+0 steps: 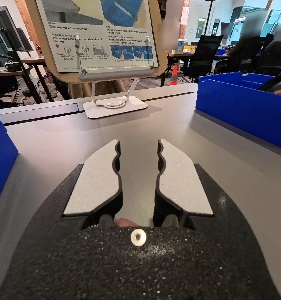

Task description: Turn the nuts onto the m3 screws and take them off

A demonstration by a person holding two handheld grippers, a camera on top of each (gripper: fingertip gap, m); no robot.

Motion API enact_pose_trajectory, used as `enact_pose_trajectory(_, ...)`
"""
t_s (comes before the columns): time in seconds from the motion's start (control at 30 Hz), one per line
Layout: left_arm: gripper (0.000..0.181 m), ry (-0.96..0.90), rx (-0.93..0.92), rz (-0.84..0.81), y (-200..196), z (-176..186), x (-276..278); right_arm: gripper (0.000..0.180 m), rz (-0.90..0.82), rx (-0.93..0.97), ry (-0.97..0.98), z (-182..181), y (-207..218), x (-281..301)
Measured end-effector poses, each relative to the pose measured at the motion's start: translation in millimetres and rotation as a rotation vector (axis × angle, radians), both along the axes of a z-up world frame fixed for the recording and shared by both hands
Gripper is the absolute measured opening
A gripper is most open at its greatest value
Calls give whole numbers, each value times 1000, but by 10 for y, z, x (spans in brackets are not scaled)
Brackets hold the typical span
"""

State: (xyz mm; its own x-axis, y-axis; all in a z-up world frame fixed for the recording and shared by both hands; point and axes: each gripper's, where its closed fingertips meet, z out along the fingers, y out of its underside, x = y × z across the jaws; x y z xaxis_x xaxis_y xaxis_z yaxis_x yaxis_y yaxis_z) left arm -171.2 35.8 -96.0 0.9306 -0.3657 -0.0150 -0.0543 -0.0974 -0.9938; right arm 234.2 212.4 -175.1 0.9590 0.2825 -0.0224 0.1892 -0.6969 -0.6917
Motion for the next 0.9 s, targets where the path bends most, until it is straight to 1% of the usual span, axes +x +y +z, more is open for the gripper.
enact_pose_trajectory(0.07,43,3,-1,0,1,-3,3,22,-8,49,2,262,-25,44)
enact_pose_trajectory(0.1,43,2,-1,0,2,-2,2,22,-13,106,19,492,-55,37)
enact_pose_trajectory(0.17,43,-4,-1,1,2,2,-5,22,-4,288,57,1124,-210,-96)
enact_pose_trajectory(0.23,43,-8,-4,2,6,0,-11,21,47,506,115,1793,-533,-440)
enact_pose_trajectory(0.27,43,-8,-5,3,8,-2,-11,21,91,597,141,2040,-741,-670)
enact_pose_trajectory(0.3,43,-7,-7,3,9,-4,-10,21,117,670,160,2202,-945,-886)
enact_pose_trajectory(0.33,43,-4,-8,4,11,-8,-9,21,141,720,191,2276,-1134,-1113)
enact_pose_trajectory(0.37,43,-2,-10,5,14,-10,-9,21,176,739,239,2265,-1300,-1365)
enact_pose_trajectory(0.4,43,-4,-12,7,16,-12,-12,22,201,732,289,2176,-1428,-1614)
enact_pose_trajectory(0.47,43,-15,-14,9,19,-8,-27,27,211,699,329,1842,-1566,-2023)
enact_pose_trajectory(0.53,43,-28,-15,15,23,-2,-46,29,205,659,335,1441,-1624,-2355)
enact_pose_trajectory(0.6,43,-44,-18,22,30,0,-69,34,186,592,329,1092,-1654,-2577)
enact_pose_trajectory(0.63,43,-52,-21,28,34,1,-84,34,179,582,328,985,-1667,-2645)
enact_pose_trajectory(0.7,43,-66,-26,35,44,2,-107,35,158,577,312,838,-1660,-2703)
enact_pose_trajectory(0.8,43,-64,-31,33,48,-6,-103,35,160,575,298,722,-1650,-2730)
enact_pose_trajectory(0.9,43,-40,-31,30,46,-17,-77,34,160,598,306,736,-1660,-2722)
